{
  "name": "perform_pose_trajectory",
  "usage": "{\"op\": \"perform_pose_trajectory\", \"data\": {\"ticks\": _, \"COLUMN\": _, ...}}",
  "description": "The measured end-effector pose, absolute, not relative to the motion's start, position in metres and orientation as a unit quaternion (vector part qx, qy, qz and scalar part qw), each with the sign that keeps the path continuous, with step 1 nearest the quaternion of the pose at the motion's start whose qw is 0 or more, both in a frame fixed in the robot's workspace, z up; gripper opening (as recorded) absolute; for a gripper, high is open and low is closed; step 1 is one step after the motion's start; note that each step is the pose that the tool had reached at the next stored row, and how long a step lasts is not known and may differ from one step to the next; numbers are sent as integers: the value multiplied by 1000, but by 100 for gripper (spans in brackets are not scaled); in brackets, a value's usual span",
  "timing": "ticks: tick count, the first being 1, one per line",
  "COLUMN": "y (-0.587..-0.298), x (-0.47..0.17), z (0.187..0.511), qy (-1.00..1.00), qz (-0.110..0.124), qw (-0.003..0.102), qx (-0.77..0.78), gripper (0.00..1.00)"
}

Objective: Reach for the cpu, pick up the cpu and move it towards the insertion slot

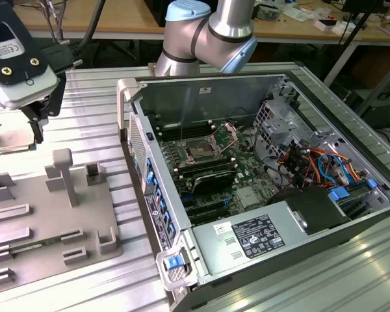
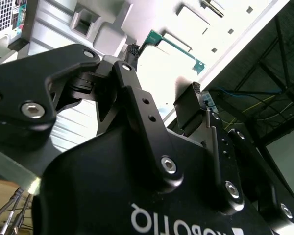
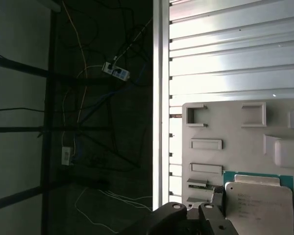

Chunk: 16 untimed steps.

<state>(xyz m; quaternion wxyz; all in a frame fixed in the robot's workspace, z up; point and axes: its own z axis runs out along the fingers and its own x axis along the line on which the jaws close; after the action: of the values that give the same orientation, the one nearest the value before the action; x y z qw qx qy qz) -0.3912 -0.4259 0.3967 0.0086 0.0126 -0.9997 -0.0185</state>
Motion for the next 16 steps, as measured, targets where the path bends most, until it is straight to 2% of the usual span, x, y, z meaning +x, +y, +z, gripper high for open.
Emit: {"op": "perform_pose_trajectory", "data": {"ticks": 16, "y": -426, "x": -377, "z": 397, "qy": -1000, "qz": -19, "qw": 9, "qx": 12, "gripper": 55}}
